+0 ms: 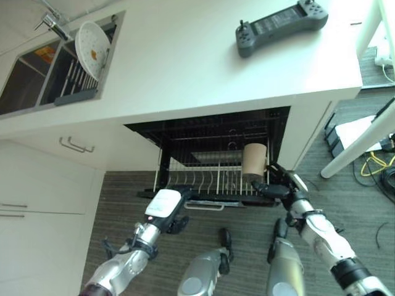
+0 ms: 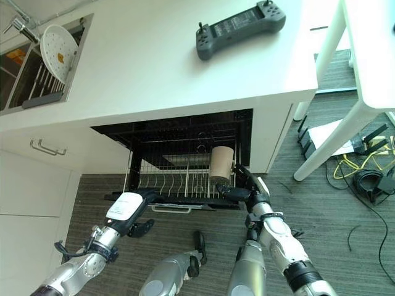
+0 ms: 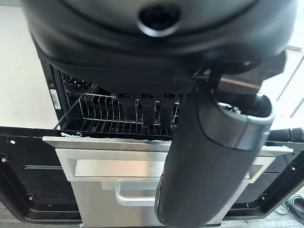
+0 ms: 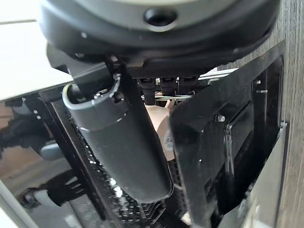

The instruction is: Place the dishes in the dishwasher.

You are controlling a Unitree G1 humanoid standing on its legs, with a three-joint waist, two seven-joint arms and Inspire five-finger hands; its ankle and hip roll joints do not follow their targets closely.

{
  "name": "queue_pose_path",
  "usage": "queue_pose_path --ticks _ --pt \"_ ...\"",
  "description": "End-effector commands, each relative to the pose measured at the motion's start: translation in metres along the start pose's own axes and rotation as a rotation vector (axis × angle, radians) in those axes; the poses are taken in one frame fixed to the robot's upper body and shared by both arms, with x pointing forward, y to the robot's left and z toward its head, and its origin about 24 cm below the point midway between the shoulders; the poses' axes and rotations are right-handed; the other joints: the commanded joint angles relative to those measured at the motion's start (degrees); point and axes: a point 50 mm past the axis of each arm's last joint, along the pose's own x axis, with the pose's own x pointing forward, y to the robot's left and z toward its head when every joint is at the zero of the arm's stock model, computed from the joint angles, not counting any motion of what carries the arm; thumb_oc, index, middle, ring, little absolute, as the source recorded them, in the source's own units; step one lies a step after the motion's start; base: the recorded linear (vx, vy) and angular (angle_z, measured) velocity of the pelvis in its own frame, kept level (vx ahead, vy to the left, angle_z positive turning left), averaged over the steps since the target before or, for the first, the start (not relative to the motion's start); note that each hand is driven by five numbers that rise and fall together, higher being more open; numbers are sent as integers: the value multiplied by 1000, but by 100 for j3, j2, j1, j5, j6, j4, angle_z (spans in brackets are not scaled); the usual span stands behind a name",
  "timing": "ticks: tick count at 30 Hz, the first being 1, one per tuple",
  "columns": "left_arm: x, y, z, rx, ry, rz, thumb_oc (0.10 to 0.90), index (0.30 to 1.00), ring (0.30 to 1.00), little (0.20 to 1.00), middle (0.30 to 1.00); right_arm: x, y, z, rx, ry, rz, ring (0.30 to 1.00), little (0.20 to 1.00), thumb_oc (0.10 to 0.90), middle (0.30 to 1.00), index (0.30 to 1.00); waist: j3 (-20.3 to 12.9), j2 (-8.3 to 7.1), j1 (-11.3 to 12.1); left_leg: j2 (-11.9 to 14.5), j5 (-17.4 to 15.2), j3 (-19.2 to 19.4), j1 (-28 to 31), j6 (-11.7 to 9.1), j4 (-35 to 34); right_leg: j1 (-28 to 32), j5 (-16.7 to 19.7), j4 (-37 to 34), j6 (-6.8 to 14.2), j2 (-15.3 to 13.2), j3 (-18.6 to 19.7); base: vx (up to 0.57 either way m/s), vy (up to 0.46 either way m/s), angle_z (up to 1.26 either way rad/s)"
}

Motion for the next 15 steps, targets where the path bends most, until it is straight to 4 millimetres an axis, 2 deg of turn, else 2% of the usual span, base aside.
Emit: queue_pose_path --ticks 1,7,11,15 --pt "-5 18 -1 76 -70 28 800 900 900 900 900 2 134 82 126 -366 494 900 900 800 900 900 -284 -168 402 -155 -1227 -102 -535 166 814 456 -1470 495 683 -662 -3 -9 -21 5" --pt "-3 17 -4 92 -57 32 800 900 900 900 900 3 132 86 151 -409 461 900 900 800 900 900 -210 -249 414 -126 -1217 -134 -560 179 814 450 -1444 495 674 -644 -31 -13 -41 5" --pt "-4 15 -9 89 -19 44 800 900 900 900 900 -4 134 103 208 -529 483 900 900 800 900 900 -197 -332 407 -89 -1248 -146 -488 189 814 541 -1486 495 657 -601 -64 -6 -56 1" --pt "-11 15 -24 23 98 153 800 900 900 900 900 -21 131 124 244 -675 509 900 900 800 900 900 -460 -503 418 -38 -1315 -159 -196 236 814 850 -1630 495 570 -502 -120 37 -63 -2"
